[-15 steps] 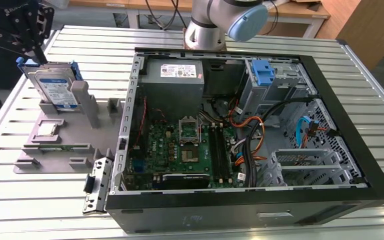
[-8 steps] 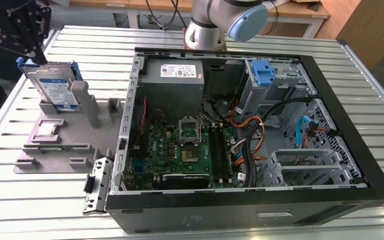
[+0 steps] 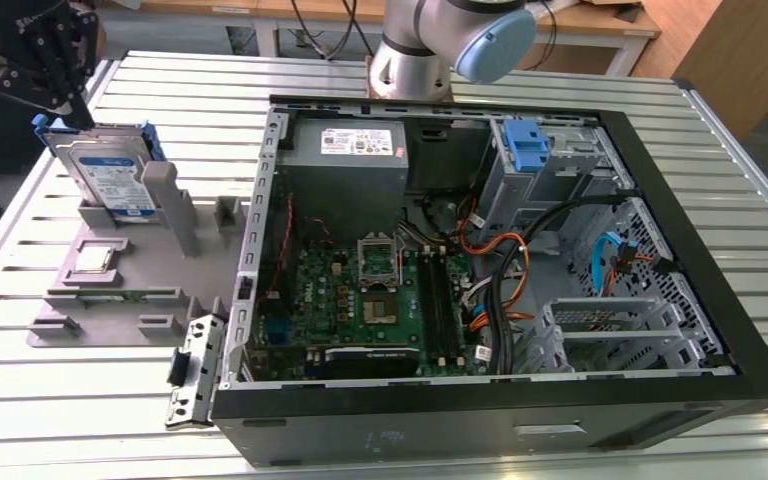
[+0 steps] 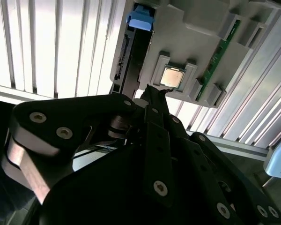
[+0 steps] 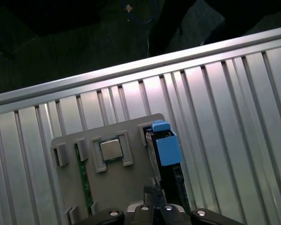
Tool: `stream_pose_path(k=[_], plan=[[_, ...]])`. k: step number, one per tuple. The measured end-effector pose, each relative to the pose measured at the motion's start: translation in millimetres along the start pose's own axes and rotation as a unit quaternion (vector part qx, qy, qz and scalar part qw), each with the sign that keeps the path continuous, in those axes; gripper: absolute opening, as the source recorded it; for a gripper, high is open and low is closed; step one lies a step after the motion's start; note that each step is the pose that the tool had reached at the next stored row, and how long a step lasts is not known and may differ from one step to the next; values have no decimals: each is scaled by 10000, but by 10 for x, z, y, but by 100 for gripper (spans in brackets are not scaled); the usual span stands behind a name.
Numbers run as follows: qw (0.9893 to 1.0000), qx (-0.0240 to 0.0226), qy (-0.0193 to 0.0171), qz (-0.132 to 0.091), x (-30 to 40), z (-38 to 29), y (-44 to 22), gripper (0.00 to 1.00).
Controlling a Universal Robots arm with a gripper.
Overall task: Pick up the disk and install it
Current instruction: 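Pick up the disk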
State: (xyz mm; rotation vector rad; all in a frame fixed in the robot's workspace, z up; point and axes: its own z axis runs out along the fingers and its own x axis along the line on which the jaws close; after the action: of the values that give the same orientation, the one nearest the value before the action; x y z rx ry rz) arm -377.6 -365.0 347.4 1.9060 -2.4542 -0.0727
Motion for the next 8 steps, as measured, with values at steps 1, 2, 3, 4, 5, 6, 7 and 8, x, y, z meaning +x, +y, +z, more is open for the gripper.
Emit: stream_pose_path(k=[1,2,3,4,5,6,7,8], plan=[[10000,-1,-4,-2,-5,1,1,10],[10000,-2,-7,-4,-12,1,2,10],[10000,-2,-11,-7,-20,2,5,10],[10000,-3,-13,-11,-30,3,7,10],[10000,-4,-14,-18,-43,4,11,10],[10000,-4,-15,-28,-55,6,14,10],[10000,-4,-15,-43,-66,10,16,10],[10000,-5,-15,-61,-77,13,19,10]])
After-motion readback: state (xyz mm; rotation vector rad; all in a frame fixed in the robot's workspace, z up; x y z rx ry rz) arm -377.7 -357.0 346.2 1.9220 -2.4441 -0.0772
